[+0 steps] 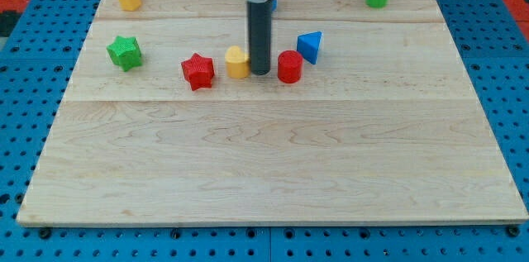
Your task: Point at the green star
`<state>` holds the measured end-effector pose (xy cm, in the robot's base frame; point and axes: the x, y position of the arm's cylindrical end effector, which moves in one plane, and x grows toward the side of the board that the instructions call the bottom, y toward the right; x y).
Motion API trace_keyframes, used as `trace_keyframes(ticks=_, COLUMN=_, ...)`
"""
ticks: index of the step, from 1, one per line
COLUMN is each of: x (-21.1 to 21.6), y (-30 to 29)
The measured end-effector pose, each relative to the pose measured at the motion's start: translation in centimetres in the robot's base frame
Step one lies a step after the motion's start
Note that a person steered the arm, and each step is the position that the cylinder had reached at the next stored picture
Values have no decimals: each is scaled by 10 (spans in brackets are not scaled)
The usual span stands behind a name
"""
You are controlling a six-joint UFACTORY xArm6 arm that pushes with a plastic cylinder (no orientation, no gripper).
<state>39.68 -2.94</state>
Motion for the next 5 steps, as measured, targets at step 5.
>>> trace_keyframes(ticks=5, x=8, y=-85)
